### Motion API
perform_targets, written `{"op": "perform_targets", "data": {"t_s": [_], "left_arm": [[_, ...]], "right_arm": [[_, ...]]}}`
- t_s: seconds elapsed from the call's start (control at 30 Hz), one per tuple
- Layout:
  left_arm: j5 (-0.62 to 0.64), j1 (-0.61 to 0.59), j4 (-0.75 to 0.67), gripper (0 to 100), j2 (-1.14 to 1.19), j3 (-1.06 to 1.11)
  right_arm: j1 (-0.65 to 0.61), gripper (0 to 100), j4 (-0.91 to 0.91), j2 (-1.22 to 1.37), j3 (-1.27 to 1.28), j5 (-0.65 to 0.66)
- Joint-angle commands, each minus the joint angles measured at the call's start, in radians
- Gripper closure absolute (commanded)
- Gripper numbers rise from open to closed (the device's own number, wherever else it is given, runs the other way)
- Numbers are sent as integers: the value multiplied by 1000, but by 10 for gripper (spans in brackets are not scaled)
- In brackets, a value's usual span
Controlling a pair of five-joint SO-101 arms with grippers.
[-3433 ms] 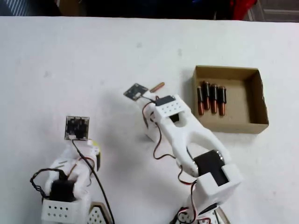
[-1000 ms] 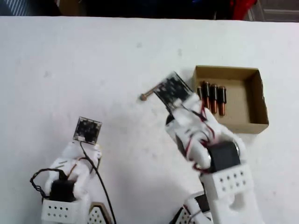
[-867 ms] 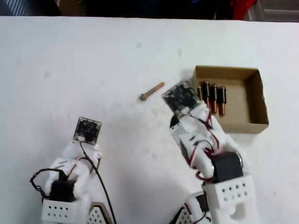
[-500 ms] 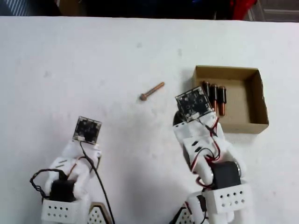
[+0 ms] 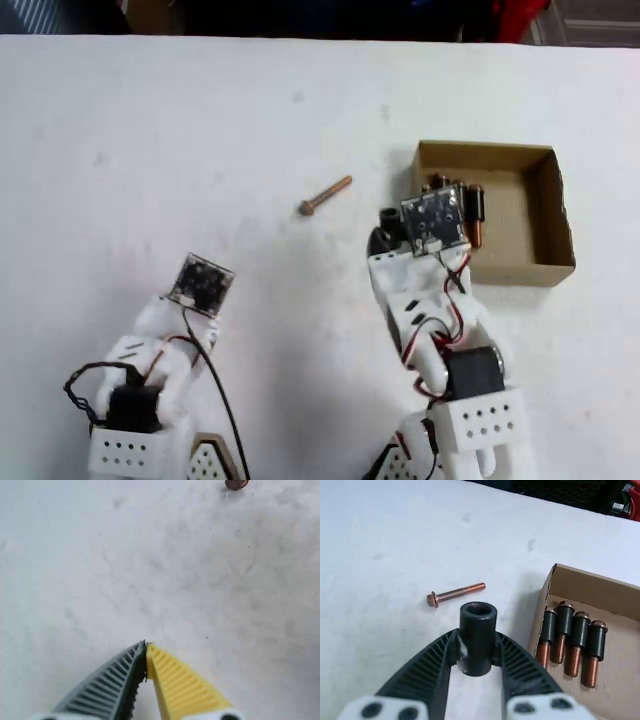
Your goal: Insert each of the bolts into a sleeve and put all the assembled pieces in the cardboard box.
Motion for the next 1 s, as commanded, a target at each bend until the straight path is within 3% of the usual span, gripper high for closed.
{"op": "perform_targets", "data": {"t_s": [0.0,0.17,0.4,0.57,0.73,0.97], "left_arm": [[-21,-4,-31,979,-5,-2],[-21,-4,-29,979,-5,-2],[-34,-5,-31,979,-5,-8],[-226,-31,-11,980,-5,-18],[-192,-124,-46,980,-5,-75],[-298,-76,-91,980,-2,-87]], "right_arm": [[-10,981,39,-145,-8,-11],[-30,982,119,-337,-5,-3],[-27,982,170,-412,-2,-11],[-27,982,191,-484,14,-11],[-25,982,174,-506,60,-11],[-27,982,137,-507,137,-11]]}}
